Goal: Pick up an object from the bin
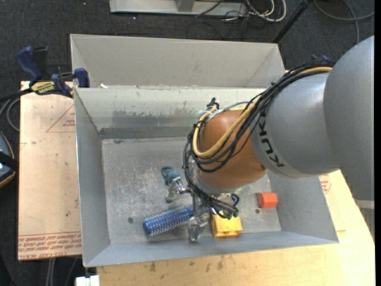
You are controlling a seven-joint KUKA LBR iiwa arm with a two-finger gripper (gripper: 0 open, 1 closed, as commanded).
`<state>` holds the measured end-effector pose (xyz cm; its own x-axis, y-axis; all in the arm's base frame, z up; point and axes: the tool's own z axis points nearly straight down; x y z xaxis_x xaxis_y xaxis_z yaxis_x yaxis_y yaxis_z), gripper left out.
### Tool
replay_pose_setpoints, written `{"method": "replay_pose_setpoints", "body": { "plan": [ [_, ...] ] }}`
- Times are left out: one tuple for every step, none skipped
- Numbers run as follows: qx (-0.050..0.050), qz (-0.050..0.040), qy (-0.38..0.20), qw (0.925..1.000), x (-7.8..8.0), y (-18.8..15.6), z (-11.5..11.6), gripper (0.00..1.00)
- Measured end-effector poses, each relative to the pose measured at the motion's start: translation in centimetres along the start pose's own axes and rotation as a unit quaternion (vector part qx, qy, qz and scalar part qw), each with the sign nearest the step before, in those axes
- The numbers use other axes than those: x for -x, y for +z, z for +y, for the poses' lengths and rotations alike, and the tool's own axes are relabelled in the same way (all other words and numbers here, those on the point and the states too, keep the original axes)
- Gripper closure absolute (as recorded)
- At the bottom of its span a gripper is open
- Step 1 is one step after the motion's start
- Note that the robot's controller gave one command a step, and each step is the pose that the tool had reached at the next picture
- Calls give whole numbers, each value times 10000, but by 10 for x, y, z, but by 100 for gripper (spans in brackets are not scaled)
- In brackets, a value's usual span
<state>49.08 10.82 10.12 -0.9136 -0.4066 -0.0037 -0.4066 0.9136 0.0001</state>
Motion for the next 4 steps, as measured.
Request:
{"method": "replay_pose_setpoints", "body": {
  "plan": [
    [2,18,118,9999,-6,2,-18,0],
    [-23,-25,140,9999,10,27,2,0],
    [-6,1,150,9999,12,25,2,0],
    [0,-50,152,9999,15,22,2,100]
  ]
}}
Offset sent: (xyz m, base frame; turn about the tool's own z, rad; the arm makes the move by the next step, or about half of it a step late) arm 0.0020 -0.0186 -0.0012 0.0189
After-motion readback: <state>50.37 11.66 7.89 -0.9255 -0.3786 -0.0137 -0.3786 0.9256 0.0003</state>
